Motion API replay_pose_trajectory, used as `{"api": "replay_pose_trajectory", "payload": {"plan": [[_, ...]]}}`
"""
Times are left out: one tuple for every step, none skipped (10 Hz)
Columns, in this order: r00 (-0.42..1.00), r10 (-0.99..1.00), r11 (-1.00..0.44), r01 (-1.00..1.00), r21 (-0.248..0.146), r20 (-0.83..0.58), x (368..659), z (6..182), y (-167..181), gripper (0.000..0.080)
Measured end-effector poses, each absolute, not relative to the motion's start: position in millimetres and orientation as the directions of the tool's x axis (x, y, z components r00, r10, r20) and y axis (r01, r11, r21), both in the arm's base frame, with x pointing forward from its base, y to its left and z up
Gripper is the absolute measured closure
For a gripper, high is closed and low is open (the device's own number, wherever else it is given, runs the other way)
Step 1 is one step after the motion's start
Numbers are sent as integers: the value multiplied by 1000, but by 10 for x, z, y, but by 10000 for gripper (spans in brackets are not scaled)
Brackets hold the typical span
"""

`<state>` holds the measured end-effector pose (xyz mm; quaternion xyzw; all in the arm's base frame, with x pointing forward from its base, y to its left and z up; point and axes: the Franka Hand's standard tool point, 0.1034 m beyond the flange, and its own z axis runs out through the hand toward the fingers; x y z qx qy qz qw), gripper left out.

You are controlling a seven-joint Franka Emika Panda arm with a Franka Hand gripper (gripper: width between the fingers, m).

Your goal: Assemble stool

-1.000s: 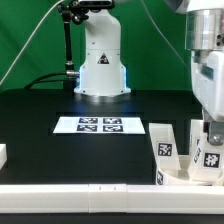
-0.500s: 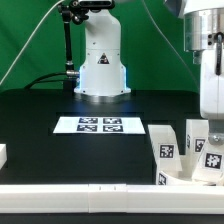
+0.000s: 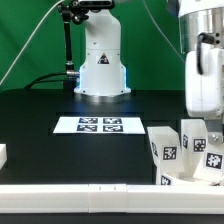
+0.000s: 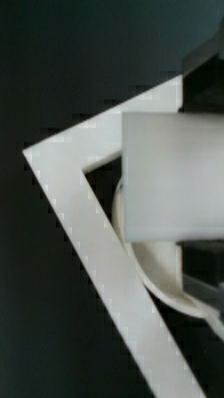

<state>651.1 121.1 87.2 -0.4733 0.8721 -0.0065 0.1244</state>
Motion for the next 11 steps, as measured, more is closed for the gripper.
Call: {"api": "replay_pose_trajectory", "payload": {"plan": [[-552,-799,592,-792,-149,-241,6514,874,1222,465],[-565,-785,610,-775,-163,-254,6520,882,1247,465],[-572,-777,622,-764,-173,-264,6519,889,1259,465],[-575,-773,626,-761,-171,-269,6515,893,1269,465],[-583,-764,636,-754,-165,-276,6511,888,1272,465],[-584,-763,636,-754,-165,-277,6511,888,1272,465],[-562,-781,614,-770,-173,-272,6511,887,1273,465],[-548,-791,601,-780,-176,-270,6513,902,1276,386],[-535,-798,591,-786,-182,-278,6529,975,1280,217],[-521,-805,580,-792,-190,-285,6530,1052,1273,217],[-512,-808,574,-795,-196,-291,6516,1124,1264,164]]}}
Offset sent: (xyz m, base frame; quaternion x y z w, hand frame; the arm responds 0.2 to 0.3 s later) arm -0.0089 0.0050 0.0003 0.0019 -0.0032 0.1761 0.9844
